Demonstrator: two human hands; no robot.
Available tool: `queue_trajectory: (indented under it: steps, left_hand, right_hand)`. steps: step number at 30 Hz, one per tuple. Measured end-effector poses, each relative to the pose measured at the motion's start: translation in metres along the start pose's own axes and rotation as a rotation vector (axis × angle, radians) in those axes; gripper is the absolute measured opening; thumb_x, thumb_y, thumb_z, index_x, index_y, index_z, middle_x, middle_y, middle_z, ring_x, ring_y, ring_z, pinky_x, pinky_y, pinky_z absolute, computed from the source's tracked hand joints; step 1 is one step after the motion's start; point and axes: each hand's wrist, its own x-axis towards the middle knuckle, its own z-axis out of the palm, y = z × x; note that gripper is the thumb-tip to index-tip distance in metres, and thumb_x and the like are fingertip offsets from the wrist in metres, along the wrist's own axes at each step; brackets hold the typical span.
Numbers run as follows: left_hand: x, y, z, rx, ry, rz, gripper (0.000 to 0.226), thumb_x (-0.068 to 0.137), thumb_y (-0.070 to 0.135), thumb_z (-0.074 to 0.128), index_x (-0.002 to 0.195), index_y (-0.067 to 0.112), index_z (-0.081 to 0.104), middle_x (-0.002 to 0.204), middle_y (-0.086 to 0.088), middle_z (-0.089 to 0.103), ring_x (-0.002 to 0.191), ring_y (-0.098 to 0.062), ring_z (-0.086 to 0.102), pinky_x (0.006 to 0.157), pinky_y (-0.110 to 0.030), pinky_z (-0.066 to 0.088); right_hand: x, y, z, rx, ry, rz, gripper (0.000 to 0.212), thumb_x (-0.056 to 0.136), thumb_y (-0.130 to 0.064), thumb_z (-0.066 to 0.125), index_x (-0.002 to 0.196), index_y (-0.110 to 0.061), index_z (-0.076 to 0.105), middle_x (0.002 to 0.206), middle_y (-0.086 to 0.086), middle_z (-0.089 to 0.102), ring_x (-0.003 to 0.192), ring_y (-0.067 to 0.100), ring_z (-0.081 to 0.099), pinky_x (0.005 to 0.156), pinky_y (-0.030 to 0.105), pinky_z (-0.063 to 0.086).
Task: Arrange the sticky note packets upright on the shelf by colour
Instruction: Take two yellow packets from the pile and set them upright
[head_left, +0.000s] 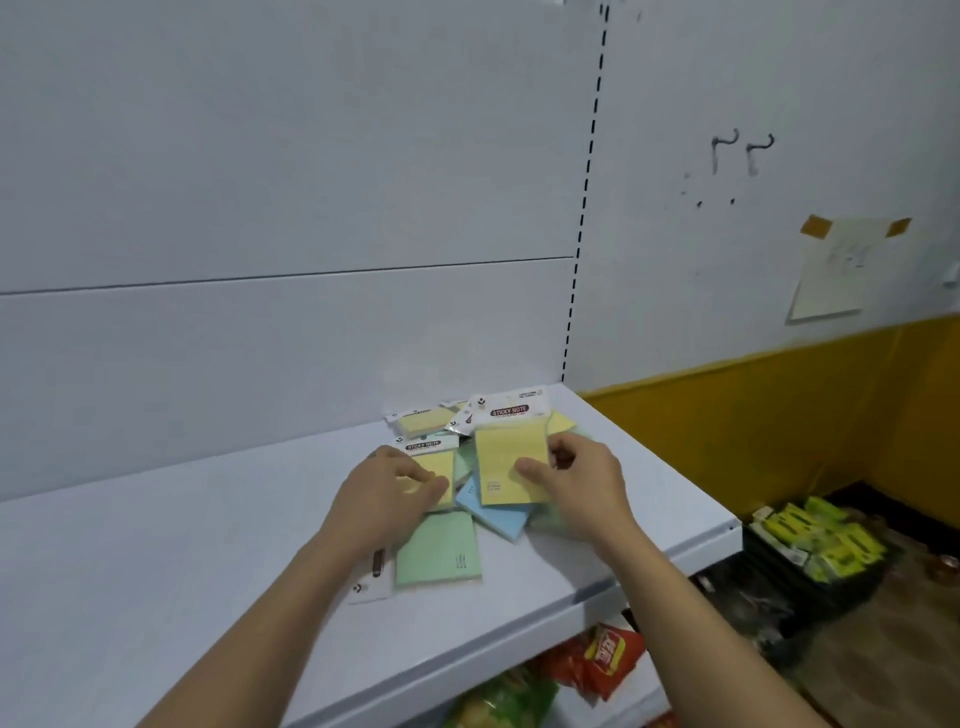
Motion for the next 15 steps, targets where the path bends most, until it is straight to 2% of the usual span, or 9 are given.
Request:
queue_trajectory:
  steps: [3,6,8,11,14,15]
  left_hand:
    - [-0.010,-0.004,0.009,-0.045,0.118,-0.043,0.017,0.077,0.043,0.071,0.083,0.030,0.062,0.106,0.010,0.051,0.101,-0.013,0.057,0.087,-0.032,0.043]
    - [-0.015,-0.008,0.017,0.026,0.200,-0.120,0.048,0.075,0.054,0.068,0.113,0.030,0.051,0.118,0.005,0.048,0.113,-0.018,0.053,0.095,-0.038,0.038]
    - [-0.012,-0.012,0.016,0.147,0.202,-0.166,0.072,0.074,0.062,0.063,0.133,0.029,0.039,0.131,0.002,0.048,0.123,-0.021,0.045,0.097,-0.040,0.033]
    - [-0.012,-0.015,0.011,0.145,0.135,-0.192,0.080,0.076,0.064,0.061,0.142,0.030,0.030,0.135,0.003,0.053,0.127,-0.023,0.042,0.099,-0.040,0.028]
    - [-0.013,-0.013,0.009,0.073,0.109,-0.189,0.075,0.077,0.057,0.066,0.140,0.031,0.035,0.135,0.004,0.054,0.126,-0.022,0.046,0.101,-0.040,0.027]
    - [-0.013,-0.013,0.009,0.023,0.125,-0.196,0.074,0.076,0.054,0.069,0.139,0.031,0.038,0.133,0.004,0.056,0.124,-0.022,0.048,0.102,-0.040,0.028]
  right_hand:
    - [-0.004,0.010,0.013,0.009,-0.028,-0.046,0.017,0.080,-0.028,0.075,0.083,-0.013,0.068,0.076,-0.003,0.066,0.066,0.010,0.056,0.058,0.017,0.042]
    - [-0.008,0.027,0.024,-0.003,0.018,-0.083,0.019,0.082,-0.036,0.071,0.089,-0.018,0.068,0.084,-0.005,0.068,0.076,0.013,0.061,0.068,0.036,0.052]
    - [-0.005,0.029,0.025,-0.003,0.027,-0.095,0.016,0.083,-0.035,0.070,0.090,-0.021,0.068,0.085,-0.007,0.068,0.077,0.012,0.061,0.069,0.038,0.052]
    - [-0.003,0.029,0.023,-0.015,0.032,-0.109,0.013,0.083,-0.033,0.071,0.089,-0.022,0.069,0.084,-0.008,0.068,0.077,0.010,0.060,0.067,0.034,0.051]
    - [-0.005,0.027,0.020,-0.002,0.033,-0.110,0.009,0.082,-0.030,0.073,0.087,-0.024,0.067,0.084,-0.010,0.067,0.077,0.005,0.060,0.062,0.015,0.046]
    - [-0.007,0.026,0.020,0.002,0.029,-0.109,0.009,0.082,-0.029,0.073,0.087,-0.026,0.066,0.084,-0.010,0.067,0.076,0.004,0.059,0.061,0.012,0.045]
